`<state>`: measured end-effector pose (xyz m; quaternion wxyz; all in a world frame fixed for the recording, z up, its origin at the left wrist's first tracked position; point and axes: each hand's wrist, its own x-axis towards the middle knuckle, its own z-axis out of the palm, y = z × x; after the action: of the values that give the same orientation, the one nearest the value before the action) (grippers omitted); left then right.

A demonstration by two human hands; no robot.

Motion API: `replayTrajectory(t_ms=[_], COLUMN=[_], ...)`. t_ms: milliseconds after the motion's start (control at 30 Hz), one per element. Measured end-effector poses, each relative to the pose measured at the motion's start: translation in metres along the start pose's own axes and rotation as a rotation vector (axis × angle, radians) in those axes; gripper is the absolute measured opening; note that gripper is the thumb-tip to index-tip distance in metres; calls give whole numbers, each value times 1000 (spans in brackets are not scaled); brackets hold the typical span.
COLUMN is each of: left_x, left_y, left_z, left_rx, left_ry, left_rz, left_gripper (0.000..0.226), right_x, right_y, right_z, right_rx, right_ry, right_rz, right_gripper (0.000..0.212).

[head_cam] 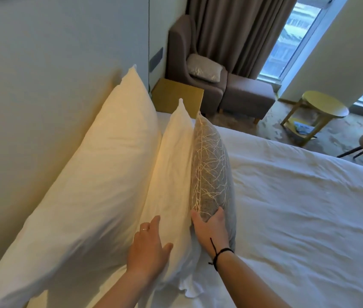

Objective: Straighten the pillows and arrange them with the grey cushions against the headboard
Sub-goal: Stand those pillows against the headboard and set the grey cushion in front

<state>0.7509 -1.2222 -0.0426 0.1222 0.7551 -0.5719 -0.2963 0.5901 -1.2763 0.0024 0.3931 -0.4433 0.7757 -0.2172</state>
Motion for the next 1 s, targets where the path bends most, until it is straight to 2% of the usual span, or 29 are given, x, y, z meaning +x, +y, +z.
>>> replayTrajectory(t_ms=[100,200,333,467,567,700,767,867,967,1000], left_x=[-4,-10,-21,-37,-53,-70,-72,-68,-64,-63], left_y=[-5,-7,-16,-48,-79,-118,-133,-148,-164,-168], left_z=[-5,-19,-57,-106,-136,-158,-160,-159,-156,-156], left_rx=[-10,28,61,106,164,198,77,-65,-32,-17], left_ry=[-30,-52,96,350,507,441,382,356,370,365], left_rz=[-21,-13,-50,-114,-218,-422,-451,-445,-452,-457], left_gripper=[72,62,52,44,43,61,65,49,27,28], right_x=[-11,-23,-32,-38,-44,-61,-65,-64,-62,-62], right_y=[-1,-4,-11,-18,-22,-34,-39,-44,-49,-52], right_z=[-5,-2,9,24,39,55,62,74,89,95], right_rx=[-95,-220,-223,-85,-100,-164,-198,-229,-221,-203], right_ry=[-6,-6,-112,-249,-354,-540,-589,-636,-635,-639], right_rz=[-129,-360,-601,-607,-581,-596,-598,-556,-484,-454], right_gripper=[97,86,63,40,40,48,50,51,53,55])
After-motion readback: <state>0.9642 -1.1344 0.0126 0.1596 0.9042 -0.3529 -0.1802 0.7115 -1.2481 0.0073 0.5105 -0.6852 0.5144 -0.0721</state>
